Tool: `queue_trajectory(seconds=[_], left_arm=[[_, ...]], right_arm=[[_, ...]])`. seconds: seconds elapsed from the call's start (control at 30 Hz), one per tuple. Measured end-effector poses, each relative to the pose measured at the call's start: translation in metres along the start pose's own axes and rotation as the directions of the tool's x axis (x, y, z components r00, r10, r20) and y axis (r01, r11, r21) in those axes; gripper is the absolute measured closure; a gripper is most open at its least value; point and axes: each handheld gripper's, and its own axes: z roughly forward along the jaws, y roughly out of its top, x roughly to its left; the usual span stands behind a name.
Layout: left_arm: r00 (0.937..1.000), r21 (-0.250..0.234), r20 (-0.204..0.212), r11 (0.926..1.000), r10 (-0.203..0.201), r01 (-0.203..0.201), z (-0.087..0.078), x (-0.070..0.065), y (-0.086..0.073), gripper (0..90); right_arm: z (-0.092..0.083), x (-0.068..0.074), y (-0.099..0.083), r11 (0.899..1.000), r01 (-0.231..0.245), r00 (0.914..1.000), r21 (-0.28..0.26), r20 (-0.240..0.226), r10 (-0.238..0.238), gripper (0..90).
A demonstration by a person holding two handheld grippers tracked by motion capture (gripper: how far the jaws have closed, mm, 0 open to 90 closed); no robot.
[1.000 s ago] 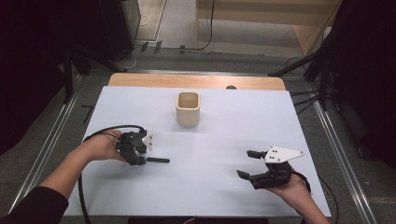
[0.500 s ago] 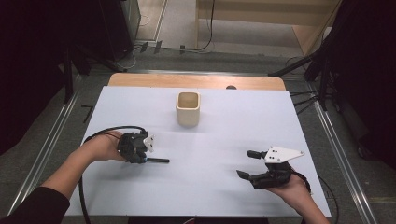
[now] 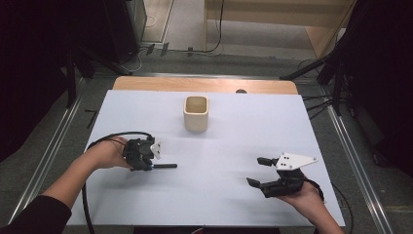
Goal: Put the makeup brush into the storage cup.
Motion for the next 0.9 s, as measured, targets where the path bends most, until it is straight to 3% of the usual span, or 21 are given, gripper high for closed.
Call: queue_trajectory(seconds=[0.07, 0.17, 0.27, 0.43, 0.6, 0.8, 0.9], left_arm=[[1.0, -0.009, -0.006, 1.0, -0.002, 0.002, -0.003, 0.002, 0.001, 78.5], [0.999, -0.072, 0.003, 0.9964, -0.045, 0.045, -0.014, 0.005, 0.005, 78.5], [0.9982, -0.122, 0.002, 0.9907, -0.061, 0.06, -0.021, 0.005, 0.006, 78.5], [0.9952, -0.156, 0.002, 0.983, -0.097, 0.096, -0.031, 0.005, 0.008, 78.5], [0.988, -0.22, 0.007, 0.9636, -0.155, 0.152, -0.04, 0.003, 0.012, 78.5], [0.9702, -0.274, 0.043, 0.9309, -0.239, 0.241, -0.051, 0.002, 0.02, 78.5], [0.968, -0.306, 0.064, 0.9187, -0.243, 0.25, -0.056, 0.0, 0.023, 78.4]], right_arm=[[0.0, 0.0, 0.0, 1.0, -0.002, 1.0, 0.003, -0.004, 0.002, 21.5], [0.002, 0.001, 0.0, 1.0, 0.013, 0.9998, 0.013, -0.016, -0.013, 21.5], [0.002, 0.002, 0.0, 1.0, 0.015, 0.9997, 0.008, -0.021, -0.014, 21.5], [0.0, 0.0, 0.0, 1.0, 0.004, 0.9999, 0.004, -0.009, -0.004, 21.6], [0.001, -0.001, 0.0, 1.0, 0.013, 0.9999, 0.007, 0.001, -0.013, 21.8], [0.0, -0.004, 0.002, 1.0, -0.003, 0.9999, -0.002, -0.01, 0.003, 24.0], [0.0, -0.004, 0.002, 1.0, -0.003, 0.9999, -0.007, -0.014, 0.003, 24.0]])
